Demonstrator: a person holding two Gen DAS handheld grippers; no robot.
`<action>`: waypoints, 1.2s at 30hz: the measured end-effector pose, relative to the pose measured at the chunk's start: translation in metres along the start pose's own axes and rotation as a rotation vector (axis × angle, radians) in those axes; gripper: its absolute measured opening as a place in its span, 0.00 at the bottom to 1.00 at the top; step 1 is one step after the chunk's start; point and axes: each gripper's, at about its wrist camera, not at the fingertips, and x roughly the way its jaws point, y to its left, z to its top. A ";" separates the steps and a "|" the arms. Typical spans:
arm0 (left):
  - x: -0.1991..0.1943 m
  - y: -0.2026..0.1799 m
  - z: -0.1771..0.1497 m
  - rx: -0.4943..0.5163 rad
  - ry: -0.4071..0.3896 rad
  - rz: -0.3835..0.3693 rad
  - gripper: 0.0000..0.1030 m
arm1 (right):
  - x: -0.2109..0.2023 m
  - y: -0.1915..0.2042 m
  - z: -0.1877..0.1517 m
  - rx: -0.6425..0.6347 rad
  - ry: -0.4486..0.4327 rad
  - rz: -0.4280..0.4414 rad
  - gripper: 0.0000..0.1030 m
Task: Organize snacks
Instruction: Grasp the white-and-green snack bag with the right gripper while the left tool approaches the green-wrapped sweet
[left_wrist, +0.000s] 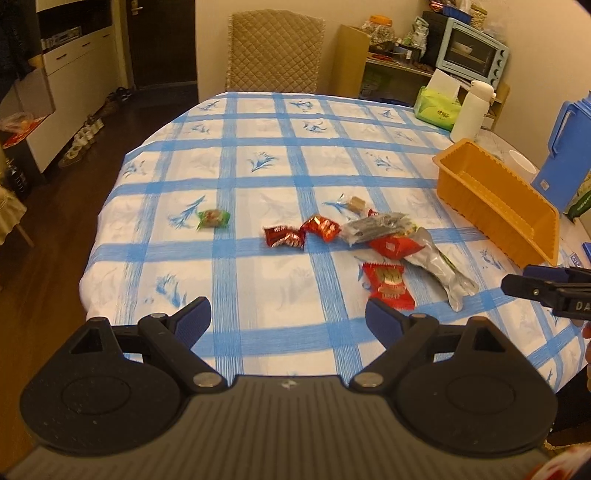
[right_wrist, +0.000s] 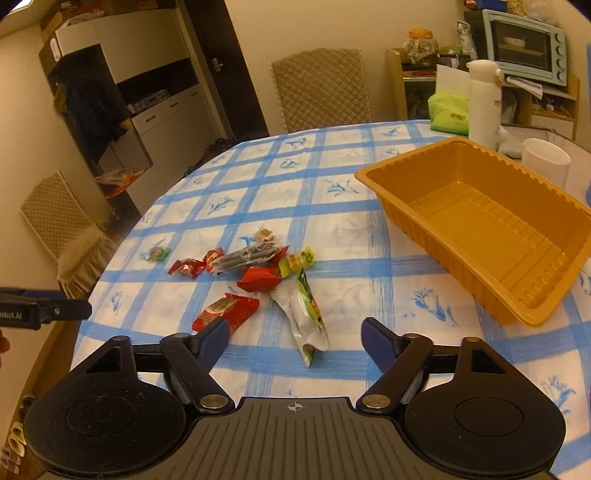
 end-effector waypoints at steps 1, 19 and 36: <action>0.005 0.001 0.004 0.005 0.005 -0.003 0.87 | 0.006 0.000 0.002 -0.013 0.003 -0.002 0.69; 0.062 0.035 0.032 0.020 0.070 -0.032 0.81 | 0.100 0.003 0.014 -0.183 0.129 -0.032 0.45; 0.075 0.046 0.036 0.054 0.071 -0.023 0.79 | 0.106 0.012 0.008 -0.264 0.165 -0.075 0.29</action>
